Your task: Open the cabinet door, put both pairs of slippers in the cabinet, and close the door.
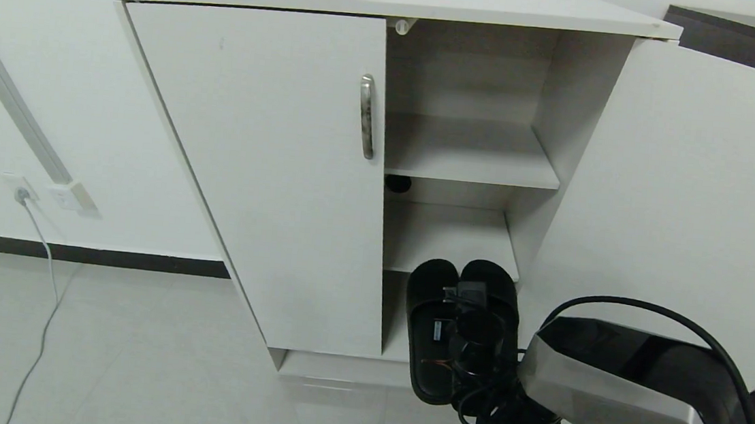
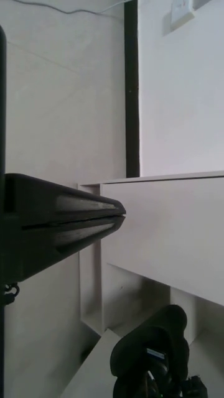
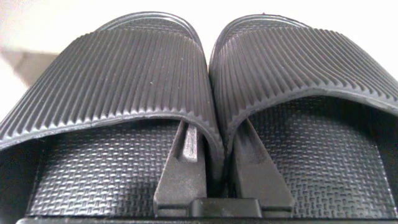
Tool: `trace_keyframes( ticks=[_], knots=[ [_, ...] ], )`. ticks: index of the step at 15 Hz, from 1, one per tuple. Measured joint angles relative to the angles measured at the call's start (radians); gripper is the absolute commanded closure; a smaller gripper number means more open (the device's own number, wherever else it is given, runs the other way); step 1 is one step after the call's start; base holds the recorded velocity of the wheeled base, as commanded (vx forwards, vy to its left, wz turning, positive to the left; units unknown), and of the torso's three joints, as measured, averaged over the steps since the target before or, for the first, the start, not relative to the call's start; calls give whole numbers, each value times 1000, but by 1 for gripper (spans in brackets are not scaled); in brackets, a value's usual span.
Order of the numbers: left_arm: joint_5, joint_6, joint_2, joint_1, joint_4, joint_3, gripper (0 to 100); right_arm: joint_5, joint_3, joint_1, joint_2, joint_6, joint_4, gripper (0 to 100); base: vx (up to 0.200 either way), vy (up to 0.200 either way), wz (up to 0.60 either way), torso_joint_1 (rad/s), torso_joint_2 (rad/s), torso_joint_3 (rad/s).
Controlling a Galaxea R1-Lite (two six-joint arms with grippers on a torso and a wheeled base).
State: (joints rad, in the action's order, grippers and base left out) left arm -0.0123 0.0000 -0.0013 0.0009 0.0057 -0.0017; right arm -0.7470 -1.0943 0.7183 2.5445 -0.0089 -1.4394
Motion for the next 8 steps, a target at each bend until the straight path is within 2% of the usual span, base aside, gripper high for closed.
trace_keyframes(
  ticks=[4, 8],
  knots=[
    [0, 0, 0, 0, 0, 0, 100, 0, -1, -1, -1, 0, 1, 100, 200, 0, 0, 2, 2, 5],
    [5, -7, 0, 0, 0, 0, 100, -1, -1, -3, -6, -1, 1, 100, 0, 0, 0, 0, 0, 0]
  ],
)
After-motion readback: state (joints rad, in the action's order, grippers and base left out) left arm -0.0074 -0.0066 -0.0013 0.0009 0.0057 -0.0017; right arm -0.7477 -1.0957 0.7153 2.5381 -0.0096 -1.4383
